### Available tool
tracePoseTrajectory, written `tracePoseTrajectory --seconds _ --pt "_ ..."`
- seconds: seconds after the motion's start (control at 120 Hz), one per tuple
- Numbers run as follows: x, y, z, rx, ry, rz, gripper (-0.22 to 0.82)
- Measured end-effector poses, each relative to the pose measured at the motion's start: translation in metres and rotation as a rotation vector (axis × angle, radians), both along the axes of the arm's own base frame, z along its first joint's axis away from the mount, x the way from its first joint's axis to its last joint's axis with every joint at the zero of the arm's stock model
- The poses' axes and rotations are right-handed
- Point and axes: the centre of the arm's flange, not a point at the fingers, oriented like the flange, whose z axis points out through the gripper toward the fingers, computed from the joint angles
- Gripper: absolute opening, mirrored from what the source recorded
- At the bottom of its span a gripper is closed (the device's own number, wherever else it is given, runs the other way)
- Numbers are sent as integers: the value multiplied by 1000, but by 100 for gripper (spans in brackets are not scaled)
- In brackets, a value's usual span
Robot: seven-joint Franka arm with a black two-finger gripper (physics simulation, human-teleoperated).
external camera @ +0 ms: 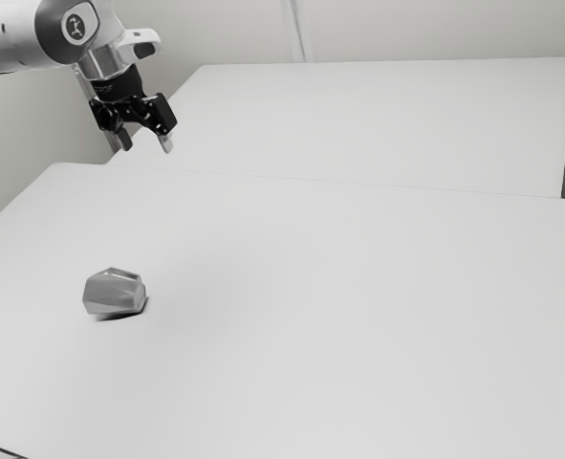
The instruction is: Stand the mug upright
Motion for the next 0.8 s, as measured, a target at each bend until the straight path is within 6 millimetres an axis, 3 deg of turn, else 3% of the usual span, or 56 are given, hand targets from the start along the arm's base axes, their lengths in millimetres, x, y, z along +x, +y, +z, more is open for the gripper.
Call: tracePoseTrajectory --seconds 0.267,0.442,0.583,0.8 --pt "-1 0 -1 1 -2 -11 60" --pt "-26 4 -2 -45 12 1 60" --pt "-38 5 -45 -241 81 -2 60" --pt "-41 25 -73 -455 104 -46 60"
